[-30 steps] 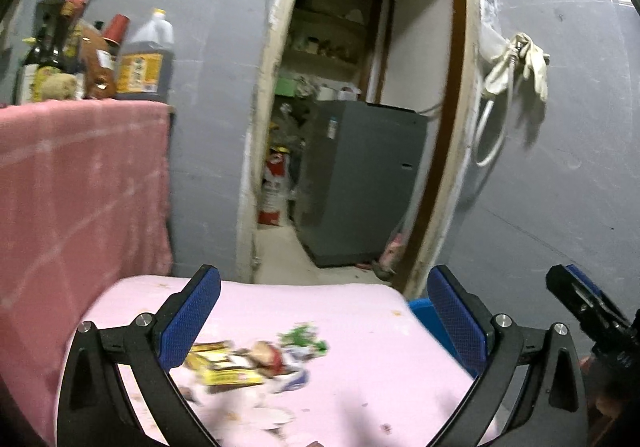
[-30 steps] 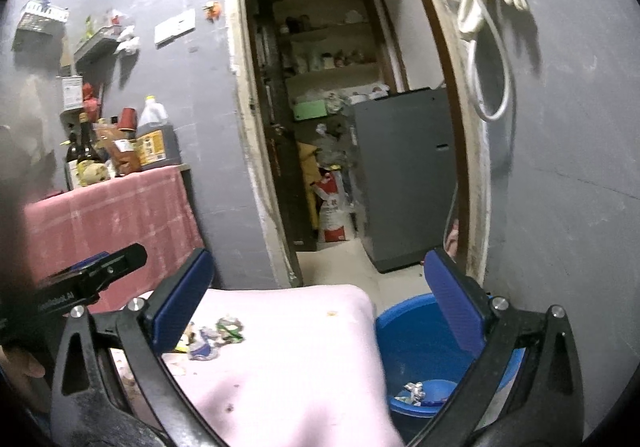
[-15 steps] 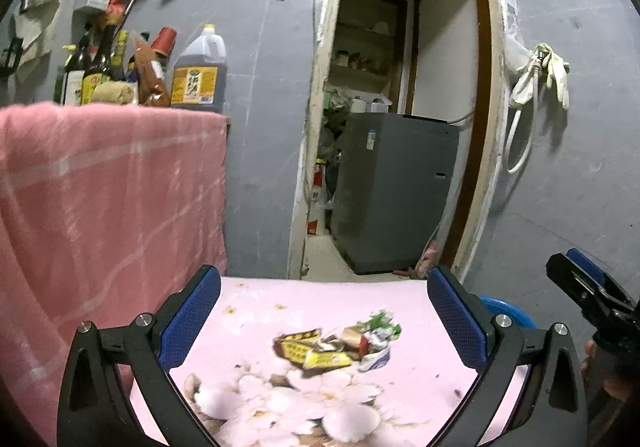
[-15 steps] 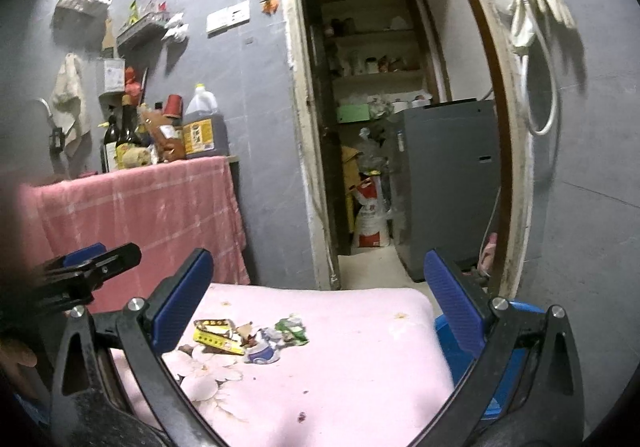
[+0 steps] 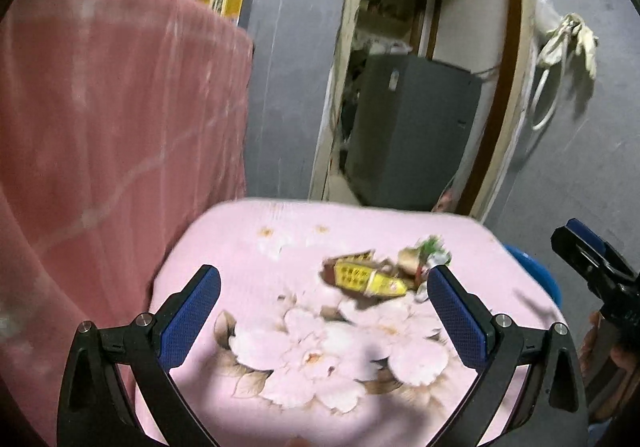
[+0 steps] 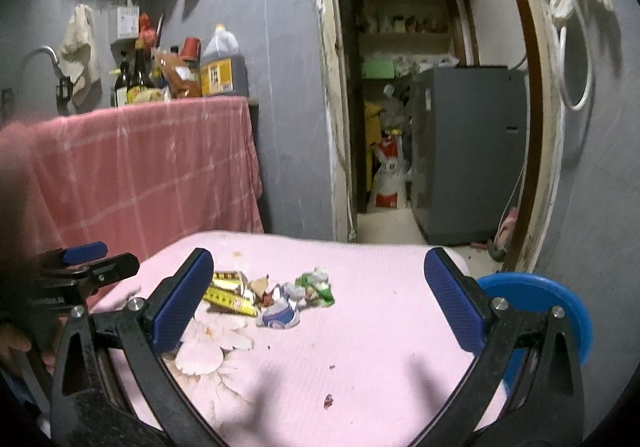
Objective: Collect trash
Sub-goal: 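Bring both grippers back over the remaining trash on the table, then grasp the yellow printed packet with the left gripper while the right gripper grasps the white-blue wrapper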
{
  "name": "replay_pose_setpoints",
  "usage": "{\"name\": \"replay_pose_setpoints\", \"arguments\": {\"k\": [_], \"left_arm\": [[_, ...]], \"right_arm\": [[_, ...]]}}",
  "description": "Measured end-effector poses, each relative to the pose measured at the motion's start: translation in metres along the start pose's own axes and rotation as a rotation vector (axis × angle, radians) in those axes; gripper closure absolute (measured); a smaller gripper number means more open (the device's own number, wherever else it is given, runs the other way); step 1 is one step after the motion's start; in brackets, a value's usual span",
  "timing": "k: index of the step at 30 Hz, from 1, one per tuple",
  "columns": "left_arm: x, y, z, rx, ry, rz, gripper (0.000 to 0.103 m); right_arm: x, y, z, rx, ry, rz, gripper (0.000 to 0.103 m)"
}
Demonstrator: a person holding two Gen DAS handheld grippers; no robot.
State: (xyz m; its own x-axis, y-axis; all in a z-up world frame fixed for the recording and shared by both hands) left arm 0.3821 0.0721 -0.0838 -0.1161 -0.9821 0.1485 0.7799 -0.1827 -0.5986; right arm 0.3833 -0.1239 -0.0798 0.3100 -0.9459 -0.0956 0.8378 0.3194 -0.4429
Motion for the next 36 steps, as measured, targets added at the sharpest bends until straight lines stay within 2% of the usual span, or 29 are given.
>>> {"name": "replay_pose_setpoints", "arguments": {"k": [6, 11, 14, 15, 19, 24, 26, 27, 30, 33, 35, 36], "left_arm": [[-0.008, 0.023, -0.008, -0.094, -0.037, 0.022, 0.002], [-0.006, 0.036, -0.011, -0.135, -0.057, -0.019, 0.002], [-0.002, 0.043, -0.01, -0.159, -0.07, -0.046, 0.002], [-0.002, 0.046, -0.009, -0.167, -0.078, -0.055, 0.003], [-0.004, 0.059, -0.006, -0.215, -0.152, -0.091, 0.006], [-0.006, 0.071, -0.001, -0.264, -0.241, -0.148, 0.008], [-0.006, 0.075, 0.0, -0.288, -0.266, -0.166, 0.013], [-0.005, 0.076, 0.0, -0.297, -0.271, -0.17, 0.019], [-0.002, 0.081, 0.001, -0.318, -0.267, -0.183, 0.03], [0.0, 0.083, 0.002, -0.329, -0.275, -0.203, 0.032], [0.002, 0.083, 0.002, -0.338, -0.282, -0.217, 0.036], [0.005, 0.083, 0.002, -0.346, -0.284, -0.224, 0.039]], "right_arm": [[-0.003, 0.033, -0.02, -0.135, -0.023, 0.019, 0.0], [-0.004, 0.051, -0.029, -0.202, -0.037, 0.026, 0.002], [-0.006, 0.063, -0.034, -0.252, -0.04, 0.046, 0.012], [-0.008, 0.066, -0.036, -0.266, -0.043, 0.052, 0.018], [-0.017, 0.08, -0.043, -0.322, -0.086, 0.082, 0.033], [-0.025, 0.098, -0.05, -0.391, -0.127, 0.101, 0.045], [-0.026, 0.104, -0.055, -0.418, -0.126, 0.106, 0.05], [-0.026, 0.107, -0.057, -0.436, -0.122, 0.113, 0.052], [-0.029, 0.11, -0.061, -0.459, -0.12, 0.147, 0.055], [-0.031, 0.112, -0.063, -0.475, -0.129, 0.164, 0.057], [-0.033, 0.113, -0.064, -0.481, -0.131, 0.172, 0.064], [-0.033, 0.112, -0.064, -0.48, -0.13, 0.171, 0.07]]}}
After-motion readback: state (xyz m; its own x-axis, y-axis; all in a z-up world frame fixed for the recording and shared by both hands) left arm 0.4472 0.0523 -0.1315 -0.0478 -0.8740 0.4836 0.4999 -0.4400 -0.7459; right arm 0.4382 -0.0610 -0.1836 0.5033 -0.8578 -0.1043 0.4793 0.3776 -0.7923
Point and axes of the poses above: each gripper's, at about its wrist camera, not at the fingertips, and y roughly the way its jaws point, x to its right, z to its top, the point moved 10 cm from there along y, roughly the way its jaws point, and after that the axes turned 7 degrees about -x, right-handed, at the moved point
